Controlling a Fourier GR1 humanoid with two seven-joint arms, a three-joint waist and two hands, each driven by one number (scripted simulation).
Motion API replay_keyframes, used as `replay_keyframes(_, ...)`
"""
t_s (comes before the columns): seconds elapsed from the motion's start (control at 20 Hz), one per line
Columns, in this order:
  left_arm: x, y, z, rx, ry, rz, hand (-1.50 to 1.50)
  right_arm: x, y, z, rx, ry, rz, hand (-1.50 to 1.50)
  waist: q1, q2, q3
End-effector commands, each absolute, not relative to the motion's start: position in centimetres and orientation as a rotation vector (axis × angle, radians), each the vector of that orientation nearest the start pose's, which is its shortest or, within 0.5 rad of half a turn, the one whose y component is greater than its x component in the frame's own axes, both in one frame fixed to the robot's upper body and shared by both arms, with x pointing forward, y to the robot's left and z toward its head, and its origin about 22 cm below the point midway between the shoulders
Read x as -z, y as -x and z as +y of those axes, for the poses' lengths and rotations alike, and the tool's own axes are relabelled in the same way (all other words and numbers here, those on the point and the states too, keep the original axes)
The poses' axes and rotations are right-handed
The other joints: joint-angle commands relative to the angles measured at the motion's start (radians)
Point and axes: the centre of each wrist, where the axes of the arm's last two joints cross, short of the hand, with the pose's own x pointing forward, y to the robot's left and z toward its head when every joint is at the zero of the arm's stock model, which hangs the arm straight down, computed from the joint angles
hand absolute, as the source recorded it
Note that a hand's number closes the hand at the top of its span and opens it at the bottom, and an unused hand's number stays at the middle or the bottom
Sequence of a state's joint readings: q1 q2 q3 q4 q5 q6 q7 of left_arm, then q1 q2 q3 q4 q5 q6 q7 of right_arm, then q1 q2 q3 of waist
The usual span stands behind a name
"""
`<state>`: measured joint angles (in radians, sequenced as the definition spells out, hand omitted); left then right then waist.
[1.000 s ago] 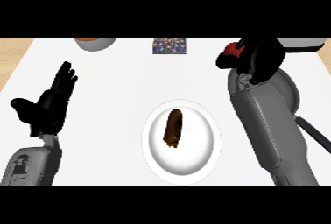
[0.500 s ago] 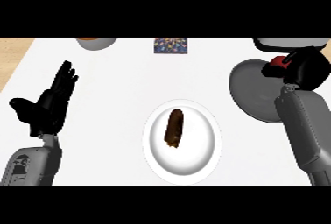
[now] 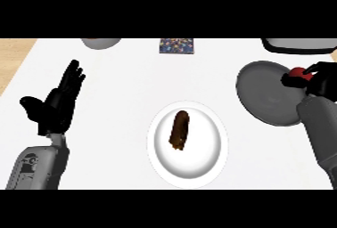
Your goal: Pick the tomato from the plate and place it in the pan
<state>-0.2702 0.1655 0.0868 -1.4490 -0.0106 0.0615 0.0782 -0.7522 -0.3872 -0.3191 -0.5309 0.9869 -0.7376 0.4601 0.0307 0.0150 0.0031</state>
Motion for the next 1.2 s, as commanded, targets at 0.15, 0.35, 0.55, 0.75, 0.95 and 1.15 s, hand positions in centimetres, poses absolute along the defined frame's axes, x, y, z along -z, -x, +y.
replay_keyframes(0.15,-4.5,-30.4,25.5,0.072,-0.165,-1.643,0.00,-1.1,-39.0,-34.5,0.080,1.074,-1.012,-1.50,0.006,0.004,0.003)
replay_keyframes(0.35,-5.3,-30.6,26.7,0.080,-0.172,-1.633,0.00,1.1,-36.9,-37.0,0.056,1.087,-1.071,-1.50,0.005,0.002,0.001)
replay_keyframes(0.55,-4.4,-30.2,26.8,0.060,-0.185,-1.643,0.00,0.3,-37.5,-36.6,0.133,1.164,-1.217,-1.50,-0.003,-0.001,0.000)
replay_keyframes(0.75,-5.3,-30.3,28.1,0.036,-0.229,-1.621,0.00,0.8,-37.1,-35.0,0.318,1.183,-1.337,-1.50,-0.029,-0.015,-0.002)
replay_keyframes(0.95,-4.5,-29.2,26.6,0.031,-0.205,-1.597,0.00,1.7,-35.0,-35.2,0.403,1.018,-1.414,-1.50,-0.053,-0.027,-0.004)
replay_keyframes(1.15,-4.5,-28.7,28.0,0.019,-0.225,-1.570,0.00,2.3,-33.4,-31.2,0.392,0.865,-1.529,-1.50,-0.073,-0.036,-0.005)
